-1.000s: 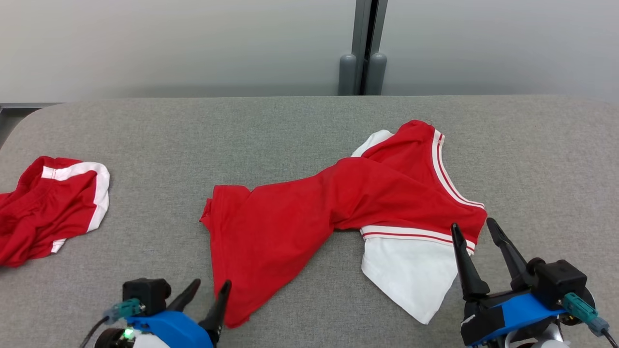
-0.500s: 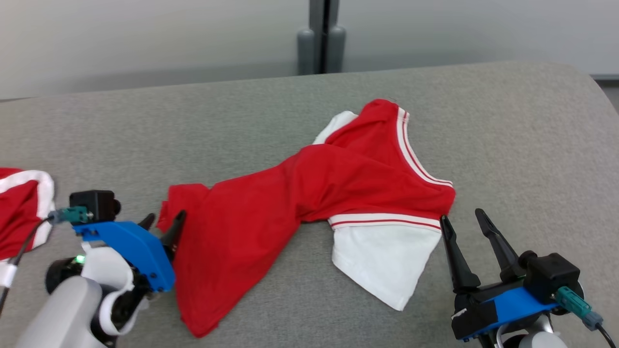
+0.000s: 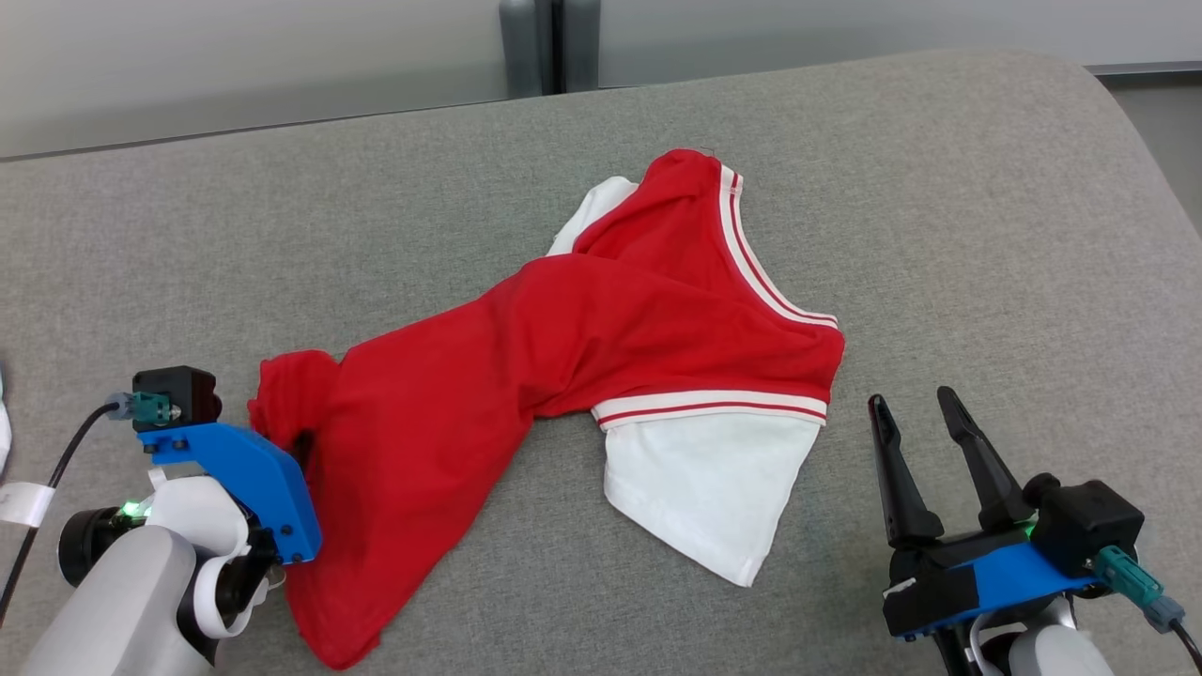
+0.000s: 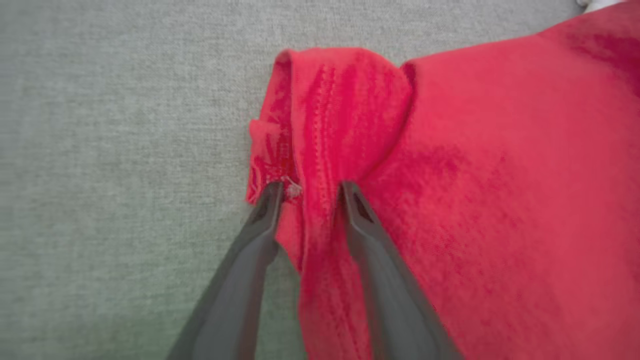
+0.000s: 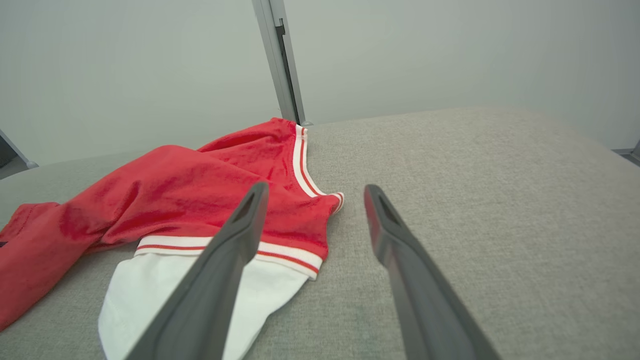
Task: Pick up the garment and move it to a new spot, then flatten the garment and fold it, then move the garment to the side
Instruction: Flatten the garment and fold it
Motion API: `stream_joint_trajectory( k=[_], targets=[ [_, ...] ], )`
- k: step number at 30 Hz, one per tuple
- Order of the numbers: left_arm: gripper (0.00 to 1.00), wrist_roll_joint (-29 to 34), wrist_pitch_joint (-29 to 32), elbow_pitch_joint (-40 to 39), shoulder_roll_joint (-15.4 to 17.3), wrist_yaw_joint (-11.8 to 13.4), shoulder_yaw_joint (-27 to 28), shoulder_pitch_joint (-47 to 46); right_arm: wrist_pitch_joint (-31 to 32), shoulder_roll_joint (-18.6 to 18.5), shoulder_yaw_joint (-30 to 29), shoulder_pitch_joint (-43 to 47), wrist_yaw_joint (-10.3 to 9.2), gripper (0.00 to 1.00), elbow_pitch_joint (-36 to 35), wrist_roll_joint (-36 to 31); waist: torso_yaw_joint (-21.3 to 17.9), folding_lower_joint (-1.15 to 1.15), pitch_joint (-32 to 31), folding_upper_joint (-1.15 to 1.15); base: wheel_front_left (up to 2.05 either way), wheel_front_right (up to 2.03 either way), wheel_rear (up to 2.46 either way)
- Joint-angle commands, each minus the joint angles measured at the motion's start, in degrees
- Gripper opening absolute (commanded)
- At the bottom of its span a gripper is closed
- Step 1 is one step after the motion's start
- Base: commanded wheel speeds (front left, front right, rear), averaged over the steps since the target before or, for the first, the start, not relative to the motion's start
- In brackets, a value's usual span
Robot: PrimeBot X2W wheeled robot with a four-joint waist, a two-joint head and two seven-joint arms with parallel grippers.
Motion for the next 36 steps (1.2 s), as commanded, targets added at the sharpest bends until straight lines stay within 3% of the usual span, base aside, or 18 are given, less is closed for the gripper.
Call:
stream_joint_trajectory(
  k=[1,6,12,13,14,17,24,27,31,36],
  targets=[
    [0.00,0.18,0.50,1.72,-0.99,-0.12,-1.34,1.42,-0.31,-0.08,0.02,-0.94,0.02,1.00,0.07,-0.44,0.31,0.00,0.07,0.01,0.00,0.00,0.00],
    [0.00,2.67,-7.42,1.61,0.22,0.53,1.29,-3.02,-0.40,-0.09,0.43,-1.56,0.01,1.00,0.17,-0.32,1.28,0.00,-0.12,0.01,0.00,0.00,0.00],
    [0.00,-0.46,-15.00,2.47,-0.63,-3.03,6.16,-6.90,-0.54,-0.09,0.88,-2.09,0.01,1.00,0.59,0.00,1.61,0.00,-0.71,0.01,0.00,0.00,0.00],
    [0.07,-1.25,-15.83,2.58,-0.71,-4.48,6.54,-7.27,-0.58,-0.09,0.90,-2.09,0.02,1.00,0.76,-0.01,1.64,0.00,-0.94,0.01,0.00,0.00,0.00],
    [1.00,-2.36,-16.36,2.38,-1.18,-6.48,6.76,-7.37,-0.61,-0.09,0.85,-1.99,0.02,1.00,0.86,0.05,1.68,0.00,-1.20,0.01,0.00,0.00,0.00],
    [1.00,-5.39,-17.63,2.32,-1.72,-10.39,8.16,-7.27,-0.46,-0.11,0.65,-1.58,0.02,1.00,1.36,0.06,1.85,0.00,-2.08,0.01,0.00,0.00,0.00],
    [1.00,-6.26,-24.24,-1.51,-2.67,-12.52,8.96,-1.95,-0.32,-0.10,-0.73,-0.15,0.02,1.00,1.56,-0.43,3.03,0.00,-5.02,0.01,0.00,0.00,0.00],
    [1.00,-3.70,-29.35,-4.54,-3.34,-10.97,8.57,2.39,-0.14,-0.10,-1.56,0.77,0.01,1.00,1.21,-0.74,3.73,0.00,-6.49,0.01,0.00,0.00,0.00],
    [1.00,-0.38,-36.55,-8.26,-5.31,-6.68,8.86,9.14,0.61,-0.10,-3.54,2.27,0.01,1.00,0.23,-1.43,4.95,0.00,-8.56,0.01,0.00,0.00,0.00],
    [1.00,6.06,-39.02,-11.15,-6.16,-3.92,6.34,15.21,2.30,-0.10,-5.50,4.32,0.01,1.00,-1.09,-2.19,6.44,0.00,-10.98,0.01,0.00,0.00,0.00]
  ],
)
